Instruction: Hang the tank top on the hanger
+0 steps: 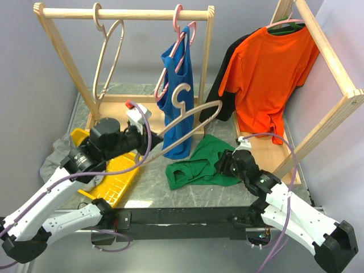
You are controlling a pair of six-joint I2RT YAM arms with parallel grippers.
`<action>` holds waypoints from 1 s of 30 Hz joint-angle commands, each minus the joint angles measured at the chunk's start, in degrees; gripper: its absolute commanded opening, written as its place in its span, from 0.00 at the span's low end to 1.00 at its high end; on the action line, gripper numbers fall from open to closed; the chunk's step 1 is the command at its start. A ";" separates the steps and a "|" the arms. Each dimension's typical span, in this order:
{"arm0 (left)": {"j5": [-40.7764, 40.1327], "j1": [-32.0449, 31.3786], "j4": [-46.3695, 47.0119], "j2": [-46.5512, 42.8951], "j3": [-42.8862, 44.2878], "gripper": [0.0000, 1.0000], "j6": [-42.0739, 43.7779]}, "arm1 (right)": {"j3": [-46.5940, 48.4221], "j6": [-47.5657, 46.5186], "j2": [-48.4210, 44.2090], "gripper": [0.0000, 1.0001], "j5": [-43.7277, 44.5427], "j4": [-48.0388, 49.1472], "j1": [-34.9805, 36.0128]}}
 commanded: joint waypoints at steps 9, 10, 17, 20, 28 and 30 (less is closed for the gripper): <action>-9.89 -2.96 -9.72 -10.79 -4.81 0.01 -4.47 | 7.05 4.60 6.33 0.51 24.09 -4.92 15.84; -9.98 -2.96 -10.26 -10.97 -4.81 0.01 -4.91 | 7.75 4.61 6.77 0.51 24.81 -5.53 16.28; -11.74 -2.96 -14.65 -11.84 -3.58 0.01 -6.06 | 10.30 3.56 10.01 0.52 28.07 -7.21 18.92; -10.86 -2.96 -15.97 -12.37 -3.05 0.01 -7.11 | 10.92 1.54 11.77 0.52 26.84 -6.16 19.62; -8.92 -2.96 -20.10 -12.81 -1.29 0.01 -7.90 | 13.47 -0.23 16.52 0.52 29.03 -7.82 21.56; -8.66 -2.96 -20.89 -12.99 -0.77 0.01 -8.16 | 13.64 -0.66 17.93 0.53 29.04 -7.73 21.56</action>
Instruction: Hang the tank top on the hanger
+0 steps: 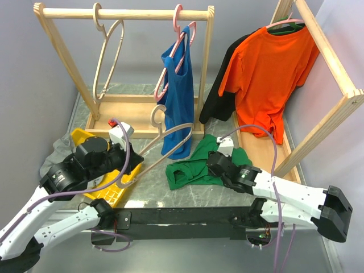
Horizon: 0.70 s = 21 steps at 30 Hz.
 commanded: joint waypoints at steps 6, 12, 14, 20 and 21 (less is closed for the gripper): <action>3.30 -0.25 -2.85 -1.93 4.97 0.01 -1.02 | 4.67 -2.33 7.31 0.50 2.24 0.25 0.42; 7.35 -0.25 -4.44 -1.94 4.36 0.01 -1.02 | 7.83 -1.81 12.06 0.34 3.81 -1.07 0.25; 8.14 -0.25 -5.23 -1.85 4.44 0.01 -0.85 | 8.01 -1.54 11.80 0.24 3.20 -0.81 -0.37; 10.16 -0.25 -6.46 -2.20 4.53 0.01 -0.14 | 8.36 -1.89 9.96 0.05 0.04 0.25 -3.52; 11.64 -0.25 -6.20 -2.29 4.36 0.01 -0.05 | 8.45 -1.98 9.95 0.02 -0.31 0.42 -3.97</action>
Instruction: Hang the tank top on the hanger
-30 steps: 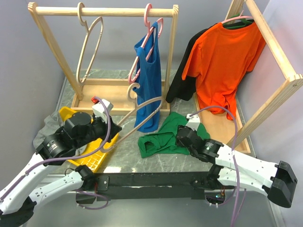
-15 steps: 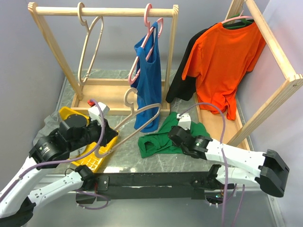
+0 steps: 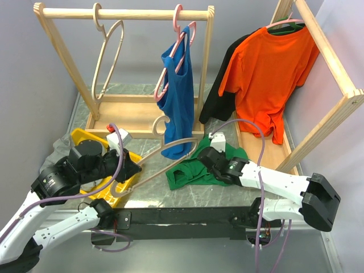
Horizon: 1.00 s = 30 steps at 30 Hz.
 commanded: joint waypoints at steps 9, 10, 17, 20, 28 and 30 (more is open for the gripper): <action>6.49 -0.25 0.03 0.18 1.16 0.01 2.07 | 3.60 -2.34 -2.81 0.00 -3.74 2.31 -5.65; 6.75 -0.25 0.37 0.45 0.64 0.01 2.16 | 3.78 -2.43 -2.99 0.00 -3.74 2.31 -5.65; 7.54 -0.25 2.65 2.47 -1.03 0.01 2.43 | 4.31 -3.57 -3.69 0.00 -4.71 2.84 -6.27; 7.28 -0.25 3.36 3.17 -1.21 0.01 2.17 | 4.48 -3.84 -4.05 0.00 -4.97 3.01 -6.44; 7.54 -0.25 6.52 5.37 -2.88 0.01 2.52 | 6.33 -5.33 -4.31 0.00 -6.20 3.10 -6.62; 8.07 -0.42 7.93 5.72 -3.49 0.01 2.17 | 6.68 -5.68 -4.66 0.00 -6.03 3.19 -6.71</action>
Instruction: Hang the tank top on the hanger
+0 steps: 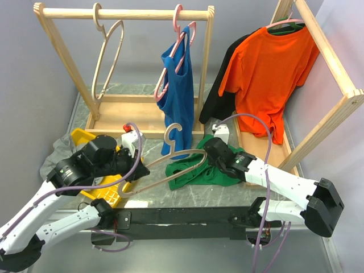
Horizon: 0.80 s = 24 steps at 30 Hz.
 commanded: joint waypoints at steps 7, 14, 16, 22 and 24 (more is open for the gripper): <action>-0.62 -2.42 12.11 2.08 -1.95 0.01 -0.27 | 5.62 -3.00 -3.58 0.00 -0.78 1.77 -1.12; -2.38 -6.28 20.99 3.66 -4.58 0.01 -2.81 | 10.54 -5.11 -3.31 0.00 -1.58 -0.16 -1.20; -3.51 -7.43 23.54 4.01 -5.98 0.01 -3.86 | 12.12 -5.81 -3.58 0.00 -1.75 -0.95 -1.20; -11.16 -11.91 32.75 1.91 -11.95 0.01 -7.47 | 14.93 -6.96 -4.81 0.00 -3.86 -2.53 -1.29; -12.48 -12.62 35.23 0.86 -13.89 0.01 -8.44 | 15.63 -7.14 -4.98 0.00 -4.65 -2.97 -1.29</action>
